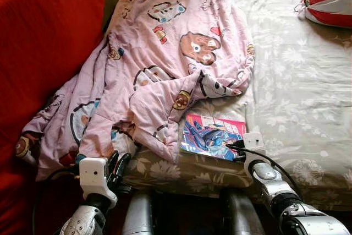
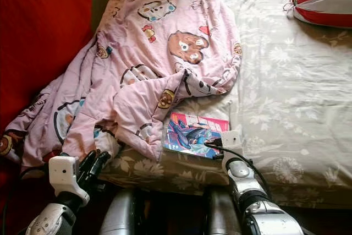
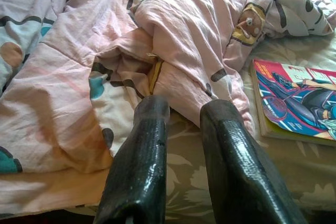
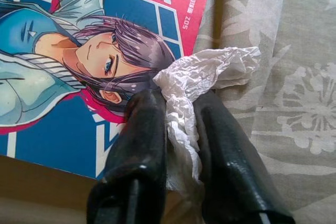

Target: Clean up the room

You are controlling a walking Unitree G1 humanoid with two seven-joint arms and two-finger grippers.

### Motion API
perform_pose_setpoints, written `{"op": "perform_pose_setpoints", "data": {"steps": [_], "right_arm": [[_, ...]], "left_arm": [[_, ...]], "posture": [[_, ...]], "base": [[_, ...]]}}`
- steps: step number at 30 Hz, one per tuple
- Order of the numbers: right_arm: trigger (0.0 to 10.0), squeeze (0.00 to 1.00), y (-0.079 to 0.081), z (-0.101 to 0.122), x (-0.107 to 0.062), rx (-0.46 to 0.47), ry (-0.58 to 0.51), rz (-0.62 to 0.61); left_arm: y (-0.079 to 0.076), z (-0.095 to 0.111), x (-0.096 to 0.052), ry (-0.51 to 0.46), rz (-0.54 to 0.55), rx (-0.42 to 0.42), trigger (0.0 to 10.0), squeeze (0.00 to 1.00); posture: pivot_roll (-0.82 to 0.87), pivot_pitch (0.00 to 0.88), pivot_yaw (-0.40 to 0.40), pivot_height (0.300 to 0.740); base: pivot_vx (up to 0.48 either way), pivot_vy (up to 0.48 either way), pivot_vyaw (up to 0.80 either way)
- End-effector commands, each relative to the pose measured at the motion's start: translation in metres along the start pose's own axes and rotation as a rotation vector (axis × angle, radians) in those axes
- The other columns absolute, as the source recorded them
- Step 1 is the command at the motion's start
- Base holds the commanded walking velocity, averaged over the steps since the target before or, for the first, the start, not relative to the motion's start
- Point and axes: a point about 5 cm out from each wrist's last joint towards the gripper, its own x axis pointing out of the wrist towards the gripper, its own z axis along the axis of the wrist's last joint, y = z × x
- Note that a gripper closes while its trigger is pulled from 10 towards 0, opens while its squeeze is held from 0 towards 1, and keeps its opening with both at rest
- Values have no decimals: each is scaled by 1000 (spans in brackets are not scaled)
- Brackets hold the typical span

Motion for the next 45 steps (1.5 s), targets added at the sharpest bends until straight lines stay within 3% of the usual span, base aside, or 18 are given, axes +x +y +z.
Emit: {"op": "perform_pose_setpoints", "data": {"steps": [1,12,14,18,28,29,31,32,39,45], "right_arm": [[0,0,-1,-15,-2,8,64,-22],[0,0,-12,-17,-3,111,41,-122],[0,0,-14,-12,-3,216,-25,-115],[0,0,-17,-5,-6,299,-150,-84],[0,0,-23,-15,-18,365,-295,-63],[4941,0,-24,-16,-19,362,-309,-63],[4941,0,-25,-17,-22,365,-329,-62],[10000,0,-25,-23,-27,341,-344,-59],[10000,0,-26,-28,-41,322,-393,-40],[10000,0,-16,-37,-45,320,-384,26]], "left_arm": [[4,-6,-3,30,17,5,10000,0],[7,-5,9,14,18,19,10000,0],[8,-6,14,10,19,26,10000,0],[11,-7,22,0,24,31,10000,0],[16,-16,38,5,28,32,10000,0],[17,-18,39,8,30,32,10000,0],[18,-19,41,9,32,32,10000,0],[20,-23,44,14,41,29,10000,0],[21,-28,48,13,46,20,10000,0],[26,-42,50,51,63,5,10000,0]], "posture": [[118,214,69,600],[103,162,66,600],[93,132,65,600],[67,91,65,600],[16,20,70,600],[11,14,71,600],[9,11,71,600],[-6,0,71,600],[-29,0,80,600],[-45,0,85,600]], "base": [[0,0,0],[0,0,0],[0,0,0],[0,0,0],[0,0,0],[0,0,0],[0,0,0],[0,0,0],[0,0,0],[0,0,0]]}}
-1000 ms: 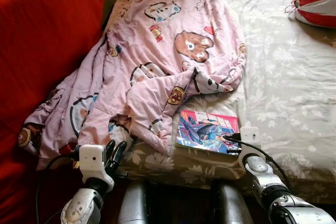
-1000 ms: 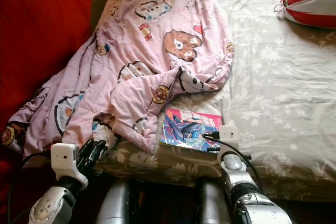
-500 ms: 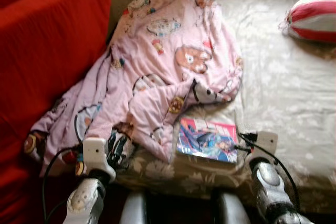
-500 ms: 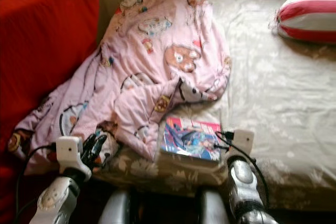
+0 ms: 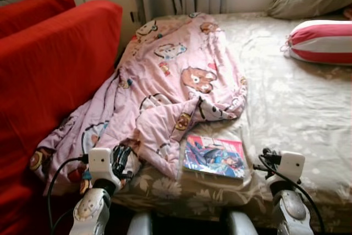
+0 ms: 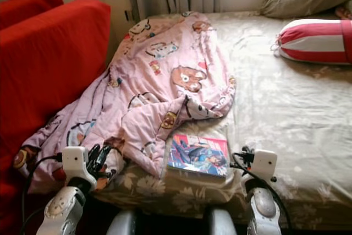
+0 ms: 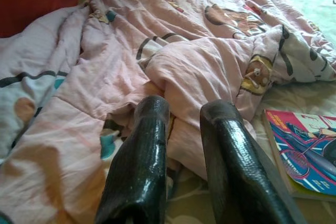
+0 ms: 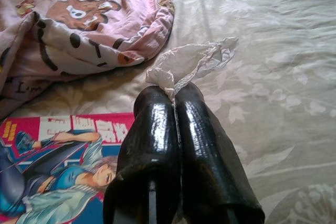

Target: Clean up the room

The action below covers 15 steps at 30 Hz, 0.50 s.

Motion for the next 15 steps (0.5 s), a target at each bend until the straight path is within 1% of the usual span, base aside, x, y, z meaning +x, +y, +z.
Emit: {"op": "perform_pose_setpoints", "data": {"steps": [1,4,8,10,12,13,15], "right_arm": [[10000,0,4,-8,-5,8,24,13],[10000,0,5,-9,-4,29,33,-1],[10000,0,3,-14,-5,31,64,-14],[10000,0,0,-21,-6,19,105,-36],[10000,0,-4,-26,-8,28,125,-57],[10000,0,-4,-26,-8,28,125,-57],[10000,0,-7,-32,-10,13,158,-58]], "left_arm": [[9,-5,0,20,28,12,10000,0],[11,-9,0,32,31,7,10000,0],[15,-15,-1,55,38,1,10000,0],[17,-21,-1,79,43,2,10000,0],[19,-25,0,96,52,0,10000,0],[19,-25,0,96,52,0,10000,0],[20,-32,0,122,54,-2,10000,0]], "posture": [[-44,0,86,605],[-49,0,89,625],[-52,0,91,645],[-50,0,91,660],[-54,0,89,675],[-54,0,89,675],[-57,0,86,695]], "base": [[0,0,0],[0,0,0],[0,0,0],[0,0,0],[0,0,0],[0,0,0],[0,0,0]]}}
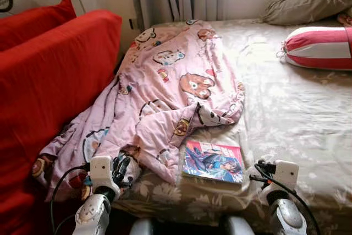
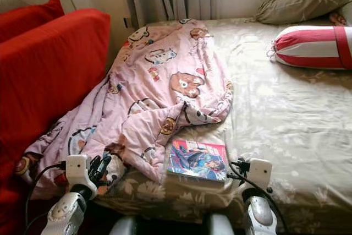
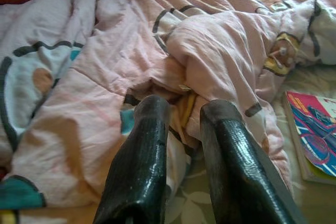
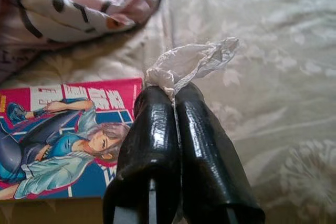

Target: Clean up the room

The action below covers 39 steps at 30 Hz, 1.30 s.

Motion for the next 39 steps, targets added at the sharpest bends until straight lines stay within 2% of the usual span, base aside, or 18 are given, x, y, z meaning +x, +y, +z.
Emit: {"op": "perform_pose_setpoints", "data": {"steps": [1,7,11,14,19,21,28,32,39], "right_arm": [[10000,0,0,-2,1,-9,20,4],[10000,0,-5,-13,-1,-22,81,-6],[10000,0,-7,-30,-5,-21,185,-23],[10000,0,-16,-50,-14,14,320,-88],[10000,0,-20,-60,-21,3,383,-97],[10000,0,-23,-69,-29,20,423,-117],[10000,0,-12,-88,-43,42,495,-101],[10000,0,-9,-89,-43,28,498,-71],[10000,0,-4,-87,-40,15,492,-53]], "left_arm": [[6,-3,0,18,14,16,10000,0],[7,-15,2,79,21,3,10000,0],[6,-32,1,171,27,-10,10000,0],[5,-54,-6,324,37,-4,10000,0],[6,-65,-12,402,51,9,10000,0],[12,-75,-21,464,91,4,10000,0],[17,-91,-38,525,130,-12,10000,0],[17,-93,-40,531,138,-17,10000,0],[17,-94,-41,523,173,-55,10000,0]], "posture": [[-59,0,85,700],[-63,0,81,725],[-73,0,82,740],[-69,0,79,740],[-72,0,84,740],[-77,0,91,740],[-89,0,101,740],[-84,0,96,740],[-81,0,69,740]], "base": [[0,0,0],[0,0,0],[0,0,0],[0,0,0],[0,0,0],[0,0,0],[0,0,0],[0,0,0],[0,0,791]]}}
